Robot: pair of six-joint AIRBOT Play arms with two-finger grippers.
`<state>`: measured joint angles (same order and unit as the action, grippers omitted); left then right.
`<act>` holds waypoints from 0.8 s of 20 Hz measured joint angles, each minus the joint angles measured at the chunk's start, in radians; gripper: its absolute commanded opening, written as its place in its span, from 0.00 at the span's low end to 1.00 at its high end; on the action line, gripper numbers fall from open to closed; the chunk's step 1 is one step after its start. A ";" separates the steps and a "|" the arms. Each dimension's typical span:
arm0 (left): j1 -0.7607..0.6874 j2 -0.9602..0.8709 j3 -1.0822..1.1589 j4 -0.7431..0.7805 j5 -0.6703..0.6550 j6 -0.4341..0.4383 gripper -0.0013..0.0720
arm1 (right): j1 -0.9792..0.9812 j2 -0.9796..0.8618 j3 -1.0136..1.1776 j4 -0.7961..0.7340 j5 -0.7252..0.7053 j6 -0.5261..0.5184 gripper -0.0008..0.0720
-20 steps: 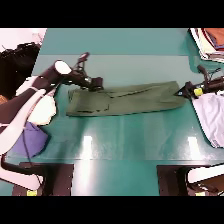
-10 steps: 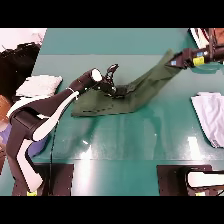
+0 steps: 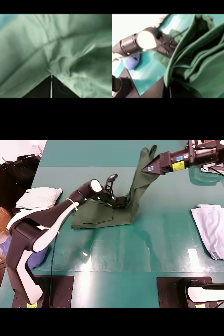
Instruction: Fold the shirts.
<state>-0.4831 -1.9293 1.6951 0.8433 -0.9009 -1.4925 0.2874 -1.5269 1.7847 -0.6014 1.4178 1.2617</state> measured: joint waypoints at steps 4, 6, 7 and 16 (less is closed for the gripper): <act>0.135 0.124 0.002 0.074 -0.049 0.001 0.05 | 0.109 -0.009 0.002 0.005 -0.063 -0.027 0.04; 0.228 0.211 0.002 0.127 -0.087 0.002 0.05 | 0.188 -0.037 0.002 0.007 -0.108 -0.040 0.04; 0.275 0.255 0.002 0.149 -0.103 0.004 0.05 | 0.231 -0.057 0.003 0.007 -0.136 -0.048 0.04; 0.578 0.548 0.002 0.256 -0.222 0.023 0.05 | 0.544 -0.303 0.080 0.001 -0.411 -0.133 0.57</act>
<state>0.0948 -1.3811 1.6974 1.0988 -1.1229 -1.4693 0.8314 -1.8297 1.8648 -0.6006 1.0065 1.1290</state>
